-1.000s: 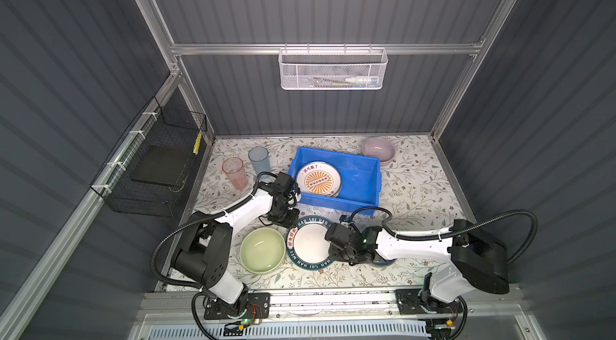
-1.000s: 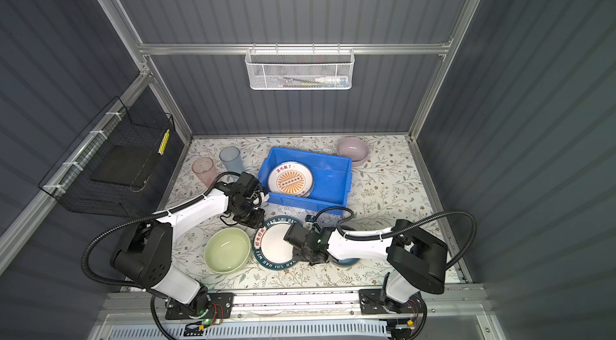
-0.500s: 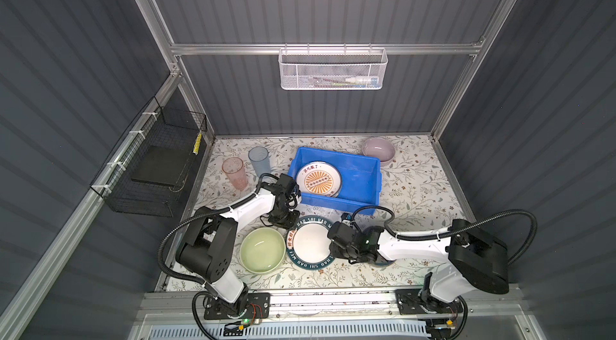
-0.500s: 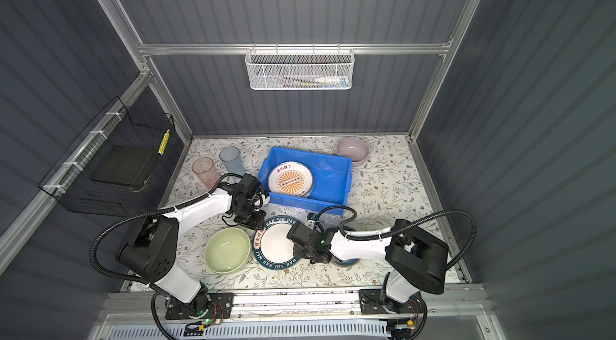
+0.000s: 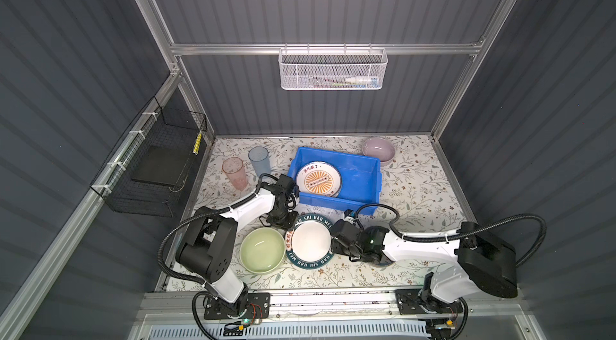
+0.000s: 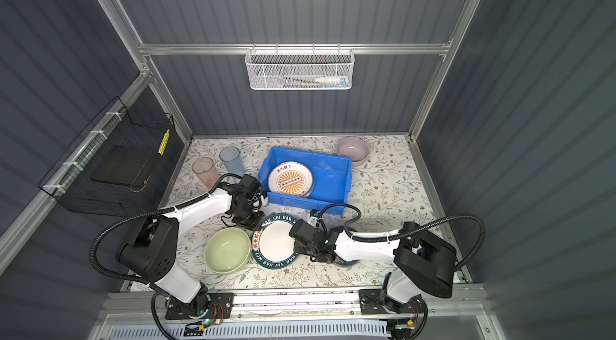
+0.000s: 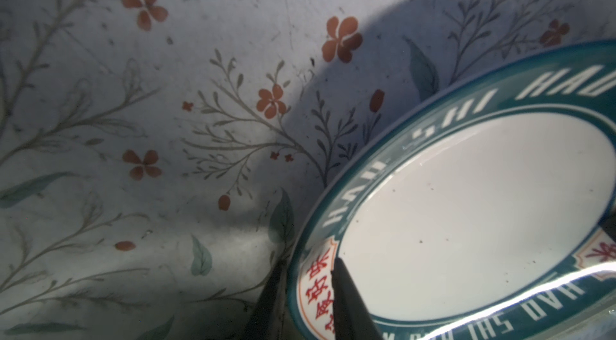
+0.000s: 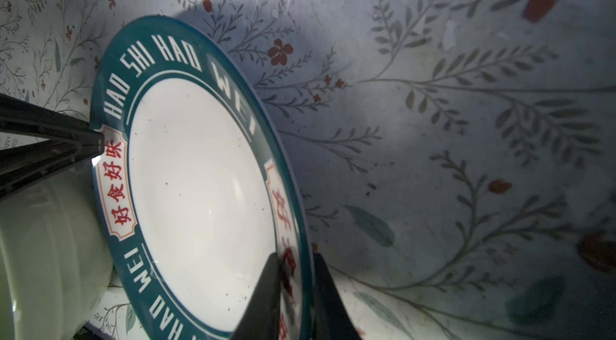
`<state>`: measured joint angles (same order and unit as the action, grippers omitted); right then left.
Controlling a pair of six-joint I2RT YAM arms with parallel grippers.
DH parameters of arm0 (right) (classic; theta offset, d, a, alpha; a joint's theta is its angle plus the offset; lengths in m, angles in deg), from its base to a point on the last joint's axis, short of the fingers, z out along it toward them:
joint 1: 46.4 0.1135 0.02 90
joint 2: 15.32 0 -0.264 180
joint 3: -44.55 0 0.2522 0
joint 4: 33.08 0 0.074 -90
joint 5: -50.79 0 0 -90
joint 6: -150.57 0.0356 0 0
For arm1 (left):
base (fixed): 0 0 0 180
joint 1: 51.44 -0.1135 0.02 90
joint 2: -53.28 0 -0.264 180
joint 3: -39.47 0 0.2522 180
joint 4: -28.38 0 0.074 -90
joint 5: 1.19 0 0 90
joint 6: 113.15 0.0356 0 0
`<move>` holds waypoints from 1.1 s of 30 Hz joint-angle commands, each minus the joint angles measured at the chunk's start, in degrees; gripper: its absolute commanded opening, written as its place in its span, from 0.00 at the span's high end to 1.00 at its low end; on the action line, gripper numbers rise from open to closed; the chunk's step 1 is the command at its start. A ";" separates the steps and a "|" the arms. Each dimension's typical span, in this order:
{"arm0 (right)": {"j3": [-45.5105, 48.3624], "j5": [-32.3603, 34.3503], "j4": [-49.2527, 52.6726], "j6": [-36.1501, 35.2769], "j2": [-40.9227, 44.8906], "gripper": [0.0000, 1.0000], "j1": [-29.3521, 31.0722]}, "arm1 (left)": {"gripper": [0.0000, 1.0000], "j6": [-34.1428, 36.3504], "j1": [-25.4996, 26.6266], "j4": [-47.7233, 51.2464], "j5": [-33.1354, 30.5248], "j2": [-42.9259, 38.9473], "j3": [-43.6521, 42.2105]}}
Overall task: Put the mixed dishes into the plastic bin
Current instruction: 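Close both grippers on the rim of the green-rimmed white plate, then lift the green-rimmed plate with both grippers and carry it over the blue bin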
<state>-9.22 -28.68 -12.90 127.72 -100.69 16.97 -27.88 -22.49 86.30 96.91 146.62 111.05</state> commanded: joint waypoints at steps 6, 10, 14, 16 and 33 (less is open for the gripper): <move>-0.11 2.88 4.17 -2.25 2.45 0.92 -0.04 | 0.74 -0.11 0.57 -0.42 3.60 -0.80 1.96; 1.03 3.50 5.83 -3.21 5.38 0.95 -1.21 | 0.73 -0.11 0.58 -0.08 4.32 -0.96 3.37; 1.48 3.20 8.03 -6.47 8.58 0.97 -2.68 | 0.72 -0.88 0.58 0.16 4.53 -2.03 4.87; 0.98 2.45 10.42 -8.72 9.77 0.97 -3.91 | 0.70 -1.40 0.58 0.21 4.91 -3.00 5.44; 0.43 -13.97 21.27 -27.82 30.94 1.00 -19.69 | 0.55 -7.27 0.49 3.71 -1.63 -8.16 13.53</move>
<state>-7.38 -37.56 6.03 105.01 -71.44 -1.04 -32.76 -22.12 88.25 97.78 139.85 122.61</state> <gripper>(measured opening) 0.074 0.446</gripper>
